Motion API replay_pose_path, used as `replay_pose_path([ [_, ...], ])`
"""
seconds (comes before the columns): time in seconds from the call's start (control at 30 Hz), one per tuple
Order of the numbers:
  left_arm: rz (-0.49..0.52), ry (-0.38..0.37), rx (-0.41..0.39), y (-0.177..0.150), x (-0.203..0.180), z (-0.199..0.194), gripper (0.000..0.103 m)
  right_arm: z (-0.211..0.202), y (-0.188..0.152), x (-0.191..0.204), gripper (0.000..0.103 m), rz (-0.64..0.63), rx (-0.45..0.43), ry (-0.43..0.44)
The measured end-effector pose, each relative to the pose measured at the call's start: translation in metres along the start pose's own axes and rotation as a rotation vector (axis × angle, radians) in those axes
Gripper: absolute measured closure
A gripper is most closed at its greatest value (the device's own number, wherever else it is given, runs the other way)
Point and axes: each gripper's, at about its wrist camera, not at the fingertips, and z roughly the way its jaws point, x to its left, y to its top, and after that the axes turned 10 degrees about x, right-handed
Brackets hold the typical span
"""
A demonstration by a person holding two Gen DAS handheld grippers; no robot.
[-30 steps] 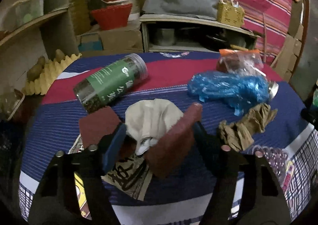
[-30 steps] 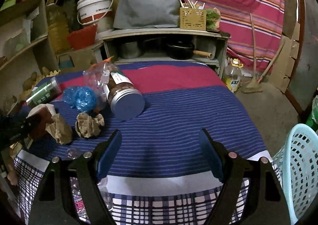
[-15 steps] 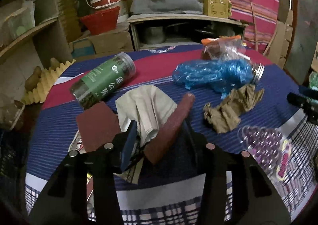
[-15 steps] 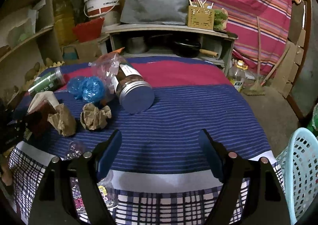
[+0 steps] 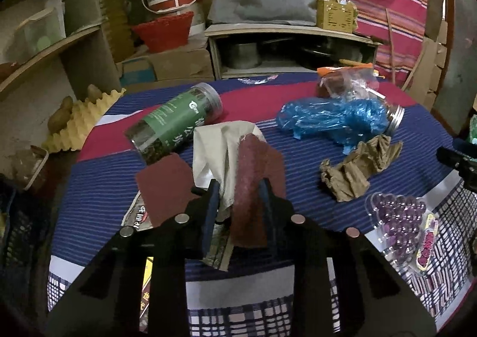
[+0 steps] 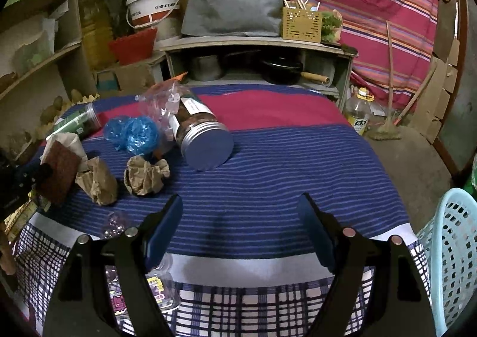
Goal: Collect trash
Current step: 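Lower the left tool onto the maroon scouring pad and close on it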
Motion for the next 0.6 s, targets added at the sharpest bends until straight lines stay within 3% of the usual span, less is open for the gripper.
replay_pose_path([
  [0.1, -0.005, 0.019, 0.000, 0.000, 0.004, -0.001, 0.073, 0.000, 0.000, 0.001, 0.025, 0.003, 0.004, 0.002],
  [0.37, -0.058, 0.046, -0.011, 0.000, 0.019, -0.004, 0.046, -0.001, 0.000, -0.002, 0.025, 0.006, 0.007, 0.008],
  [0.43, -0.066, 0.016, -0.013, 0.001, 0.017, -0.005, 0.045, -0.001, 0.000, -0.001, 0.025, 0.005, 0.009, 0.008],
  [0.6, 0.005, 0.026, -0.005, -0.003, -0.008, 0.000, 0.044, 0.001, -0.001, -0.003, 0.025, 0.005, 0.010, 0.005],
])
